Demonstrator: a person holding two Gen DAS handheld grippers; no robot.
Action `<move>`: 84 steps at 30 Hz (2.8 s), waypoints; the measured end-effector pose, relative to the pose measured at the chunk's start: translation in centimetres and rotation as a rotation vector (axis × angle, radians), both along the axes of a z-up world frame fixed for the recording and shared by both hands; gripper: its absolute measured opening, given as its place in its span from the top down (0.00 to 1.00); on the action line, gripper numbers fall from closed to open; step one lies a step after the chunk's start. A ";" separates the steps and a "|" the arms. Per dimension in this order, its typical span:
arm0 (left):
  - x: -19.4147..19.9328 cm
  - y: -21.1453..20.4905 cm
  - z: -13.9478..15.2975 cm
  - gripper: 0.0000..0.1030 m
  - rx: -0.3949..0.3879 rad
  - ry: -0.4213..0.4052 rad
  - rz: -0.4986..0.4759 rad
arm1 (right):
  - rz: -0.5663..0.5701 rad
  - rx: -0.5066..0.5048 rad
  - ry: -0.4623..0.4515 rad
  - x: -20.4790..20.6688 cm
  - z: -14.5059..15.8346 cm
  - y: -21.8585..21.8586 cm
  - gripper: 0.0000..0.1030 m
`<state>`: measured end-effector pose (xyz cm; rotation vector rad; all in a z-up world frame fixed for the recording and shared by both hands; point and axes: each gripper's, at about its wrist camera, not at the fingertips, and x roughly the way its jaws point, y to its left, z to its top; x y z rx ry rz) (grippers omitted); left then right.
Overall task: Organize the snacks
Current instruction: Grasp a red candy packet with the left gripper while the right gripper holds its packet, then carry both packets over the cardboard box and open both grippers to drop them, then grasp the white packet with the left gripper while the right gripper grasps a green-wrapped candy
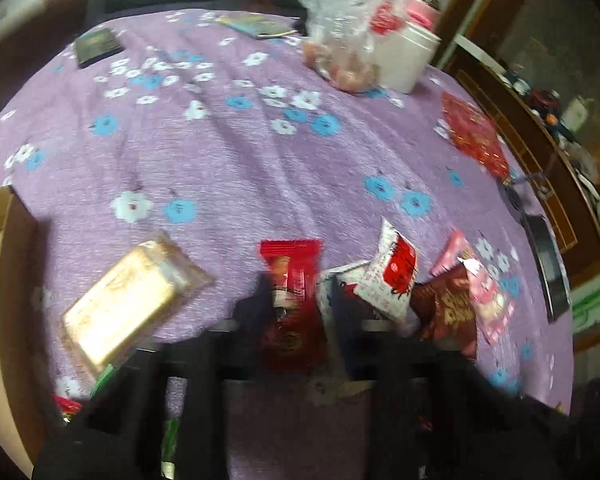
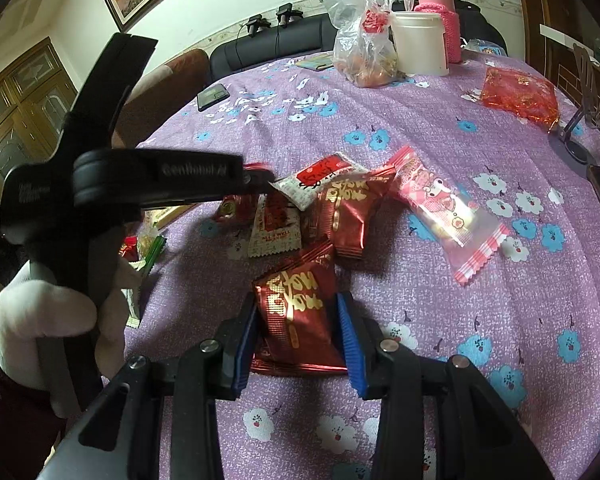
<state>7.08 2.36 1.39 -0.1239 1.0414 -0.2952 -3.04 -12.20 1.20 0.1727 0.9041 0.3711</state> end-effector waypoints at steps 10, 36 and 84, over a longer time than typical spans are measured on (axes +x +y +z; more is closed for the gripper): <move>-4.2 2.2 3.3 0.82 -0.175 -0.052 -0.012 | 0.007 0.036 -0.011 -0.4 0.4 -0.3 0.61; -11.6 23.6 5.3 0.81 -0.200 -0.132 0.246 | 0.257 0.044 -0.096 -1.5 6.0 13.7 0.61; -15.8 23.0 7.2 0.69 -0.366 -0.128 0.258 | 0.153 -0.400 -0.071 7.9 1.0 20.5 0.53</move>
